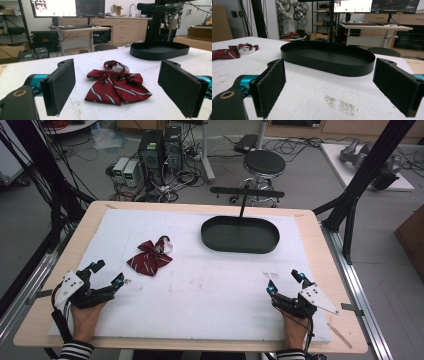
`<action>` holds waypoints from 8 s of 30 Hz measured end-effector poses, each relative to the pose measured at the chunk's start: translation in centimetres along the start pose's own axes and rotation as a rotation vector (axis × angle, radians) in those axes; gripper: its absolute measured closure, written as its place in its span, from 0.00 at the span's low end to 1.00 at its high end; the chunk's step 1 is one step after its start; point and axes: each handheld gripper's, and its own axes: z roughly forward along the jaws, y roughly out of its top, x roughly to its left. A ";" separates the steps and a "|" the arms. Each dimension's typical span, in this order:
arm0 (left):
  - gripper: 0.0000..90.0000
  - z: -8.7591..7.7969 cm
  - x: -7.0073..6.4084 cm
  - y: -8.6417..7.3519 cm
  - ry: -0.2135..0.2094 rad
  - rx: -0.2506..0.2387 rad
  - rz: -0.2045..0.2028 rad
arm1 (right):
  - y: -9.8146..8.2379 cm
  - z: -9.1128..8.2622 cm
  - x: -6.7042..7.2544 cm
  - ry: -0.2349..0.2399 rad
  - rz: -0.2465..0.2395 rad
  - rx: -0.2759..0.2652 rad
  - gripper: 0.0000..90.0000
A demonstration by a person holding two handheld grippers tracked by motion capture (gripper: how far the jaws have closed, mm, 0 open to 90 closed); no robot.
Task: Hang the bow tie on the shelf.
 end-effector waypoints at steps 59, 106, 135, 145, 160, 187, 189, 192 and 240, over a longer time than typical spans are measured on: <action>0.20 12.1 -2.8 10.7 -0.196 0.284 0.219 | 0.0 0.1 0.3 -0.017 -0.025 0.009 0.11; 0.38 24.4 -3.0 7.2 -0.340 0.893 0.213 | 0.0 0.0 0.3 -0.026 -0.021 0.000 0.11; 0.60 25.5 -3.3 5.1 -0.289 1.110 0.134 | 0.0 -0.1 0.2 -0.031 -0.014 -0.012 0.11; 0.67 25.6 -3.5 4.8 -0.278 1.140 0.139 | -0.1 -0.1 0.2 -0.032 -0.013 -0.014 0.11; 0.75 25.7 -3.4 4.4 -0.243 1.192 0.157 | -0.1 -0.2 0.2 -0.027 -0.007 -0.024 0.11; 0.97 24.7 -2.5 5.5 -0.265 1.071 0.129 | -0.1 -0.2 0.1 -0.028 -0.009 -0.029 0.11; 0.97 24.5 -2.4 5.6 -0.265 1.049 0.117 | -0.1 -0.2 0.1 -0.028 -0.009 -0.029 0.11; 0.97 24.1 -2.0 6.2 -0.280 0.969 0.093 | -0.1 -0.2 0.1 -0.028 -0.009 -0.029 0.11; 0.97 24.6 -6.1 15.7 -0.354 0.218 0.065 | -0.1 -0.2 0.2 -0.028 -0.007 -0.026 0.11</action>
